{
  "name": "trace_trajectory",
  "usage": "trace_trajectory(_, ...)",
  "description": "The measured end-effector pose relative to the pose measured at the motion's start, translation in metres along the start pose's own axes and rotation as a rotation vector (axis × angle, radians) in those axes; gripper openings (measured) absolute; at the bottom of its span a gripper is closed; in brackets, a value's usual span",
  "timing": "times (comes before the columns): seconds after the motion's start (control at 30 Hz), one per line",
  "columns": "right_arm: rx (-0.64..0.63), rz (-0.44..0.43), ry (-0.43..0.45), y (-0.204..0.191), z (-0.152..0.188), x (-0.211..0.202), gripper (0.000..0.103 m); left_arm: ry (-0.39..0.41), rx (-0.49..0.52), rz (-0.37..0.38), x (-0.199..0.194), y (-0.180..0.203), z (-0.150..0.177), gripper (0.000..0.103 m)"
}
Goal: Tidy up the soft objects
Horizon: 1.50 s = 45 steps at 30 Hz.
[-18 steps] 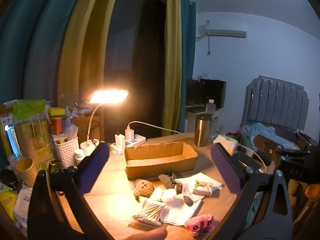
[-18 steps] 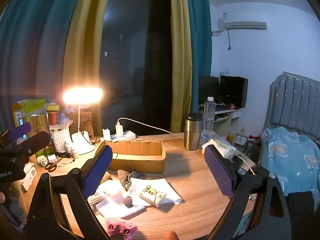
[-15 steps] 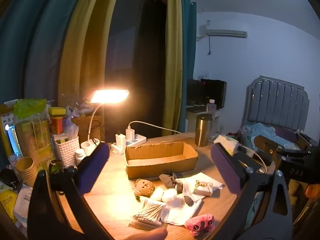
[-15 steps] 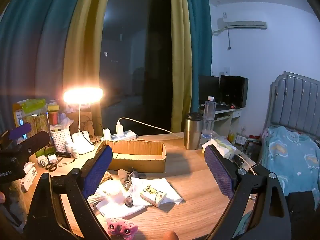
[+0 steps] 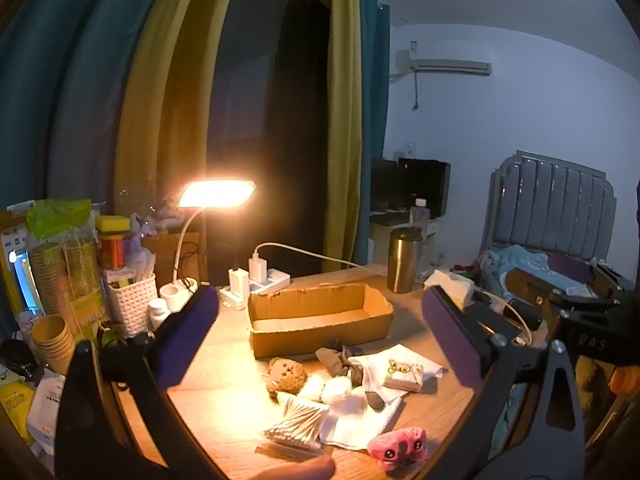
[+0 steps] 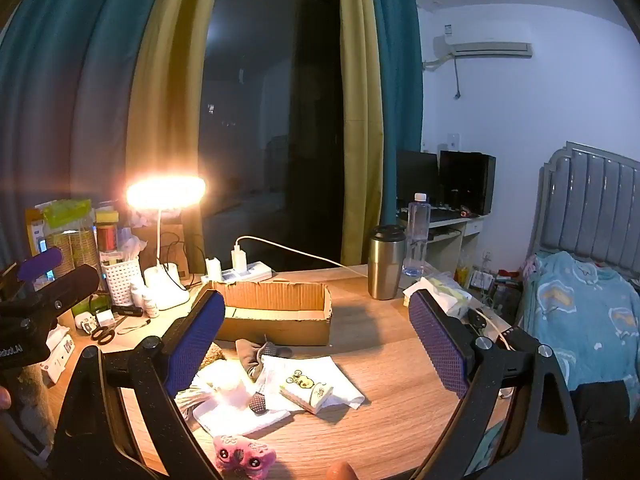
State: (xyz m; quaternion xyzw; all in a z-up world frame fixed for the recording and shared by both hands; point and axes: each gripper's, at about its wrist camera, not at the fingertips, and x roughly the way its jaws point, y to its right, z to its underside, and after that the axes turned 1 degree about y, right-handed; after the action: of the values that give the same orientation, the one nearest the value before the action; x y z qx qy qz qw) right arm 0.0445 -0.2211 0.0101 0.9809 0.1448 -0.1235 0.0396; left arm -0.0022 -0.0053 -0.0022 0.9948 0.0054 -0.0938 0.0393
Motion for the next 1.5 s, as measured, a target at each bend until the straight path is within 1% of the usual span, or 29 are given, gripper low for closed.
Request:
trace_trajectory(0.17,0.0,0.003,0.001,0.0005,-0.0004,-0.0007,0.095,-0.002,0.013,0.03,-0.0011,0.0,0.0004,0.102)
trace_trajectory(0.27,0.001,0.004,0.001,0.0009,-0.0006,-0.0007,0.095,-0.004,0.014,0.034,-0.0008,0.0004,-0.0001,0.102)
trace_trajectory(0.6,0.002,0.003,0.002,0.0014,-0.0011,-0.0013,0.095,0.001,0.023,0.026,-0.0019,0.0039,0.0021,0.102)
trace_trajectory(0.87,0.002,0.003,0.002,0.0013,-0.0015,-0.0016,0.095,-0.004,-0.008,0.028,-0.0022,-0.0007,0.0007,0.102)
trace_trajectory(1.03,0.002,0.003,0.003,0.0014,-0.0017,-0.0015,0.095,-0.005,-0.01,0.027,-0.0024,-0.0017,0.0,0.102)
trace_trajectory(1.23,0.002,0.004,0.003,0.0012,-0.0015,-0.0015,0.095,-0.003,-0.01,0.016,-0.0025,-0.0024,-0.0001,0.102)
trace_trajectory(1.5,0.001,0.002,0.004,0.0013,-0.0018,-0.0014,0.095,-0.009,0.008,0.023,-0.004,0.0015,0.001,0.102)
